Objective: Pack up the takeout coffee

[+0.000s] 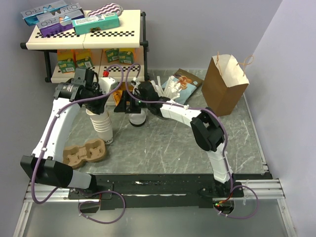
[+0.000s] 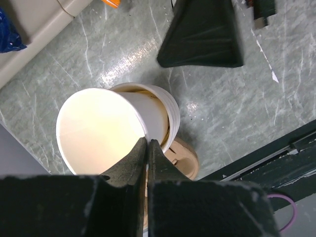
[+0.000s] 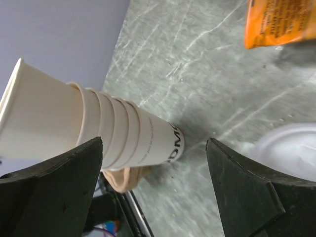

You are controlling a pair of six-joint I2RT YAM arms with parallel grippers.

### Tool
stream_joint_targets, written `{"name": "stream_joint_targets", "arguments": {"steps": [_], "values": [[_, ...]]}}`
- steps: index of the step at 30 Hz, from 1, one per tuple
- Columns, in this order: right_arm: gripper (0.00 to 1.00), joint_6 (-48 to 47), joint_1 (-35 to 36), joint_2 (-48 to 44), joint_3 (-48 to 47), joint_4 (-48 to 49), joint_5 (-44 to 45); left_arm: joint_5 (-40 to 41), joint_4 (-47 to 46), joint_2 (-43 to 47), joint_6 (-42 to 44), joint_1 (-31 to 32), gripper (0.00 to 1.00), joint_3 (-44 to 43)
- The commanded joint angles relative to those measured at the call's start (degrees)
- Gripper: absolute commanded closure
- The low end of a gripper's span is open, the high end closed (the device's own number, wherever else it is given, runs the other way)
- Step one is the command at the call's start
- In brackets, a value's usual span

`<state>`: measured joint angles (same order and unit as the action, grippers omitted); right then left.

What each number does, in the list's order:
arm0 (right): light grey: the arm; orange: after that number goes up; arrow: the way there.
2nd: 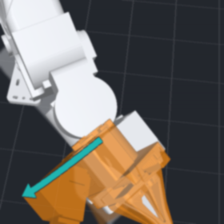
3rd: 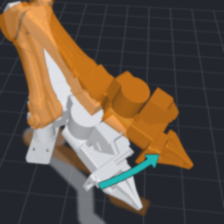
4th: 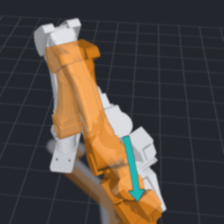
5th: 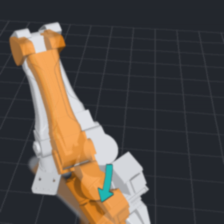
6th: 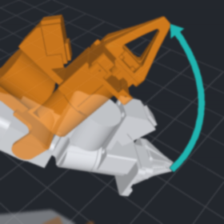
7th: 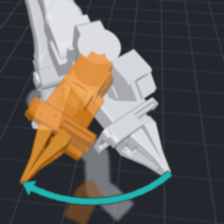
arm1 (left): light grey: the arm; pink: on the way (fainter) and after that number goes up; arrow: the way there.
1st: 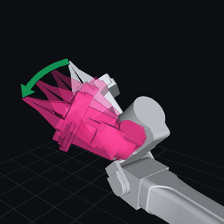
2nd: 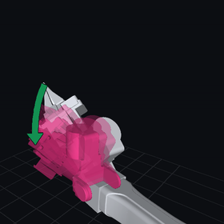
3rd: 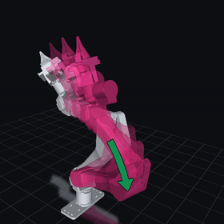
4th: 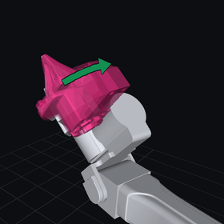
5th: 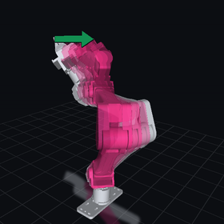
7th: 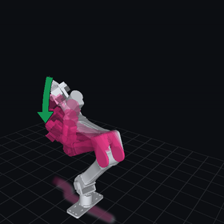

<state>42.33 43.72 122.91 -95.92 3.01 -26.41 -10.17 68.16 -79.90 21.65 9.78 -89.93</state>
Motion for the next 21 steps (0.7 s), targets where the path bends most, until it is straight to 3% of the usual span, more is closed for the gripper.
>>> {"name": "stream_joint_targets", "arguments": {"steps": [1, 9, 21], "values": [[0.09, -5.23, -0.75, -8.29, 2.14, 1.56, -1.18, 0.24, 0.13, 2.11, -2.66, -0.03, 0.99, -3.58], [0.08, -8.21, -1.01, -13.49, 3.28, -0.36, -3.99, 1.91, 3.11, 3.52, -1.17, 0.06, 0.99, -8.5], [0.08, -11.91, -2.77, -21.48, 5.74, -2.74, -5.75, 1.82, 10.23, 11.5, 3.3, 0.06, 0.99, -8.42]]}}
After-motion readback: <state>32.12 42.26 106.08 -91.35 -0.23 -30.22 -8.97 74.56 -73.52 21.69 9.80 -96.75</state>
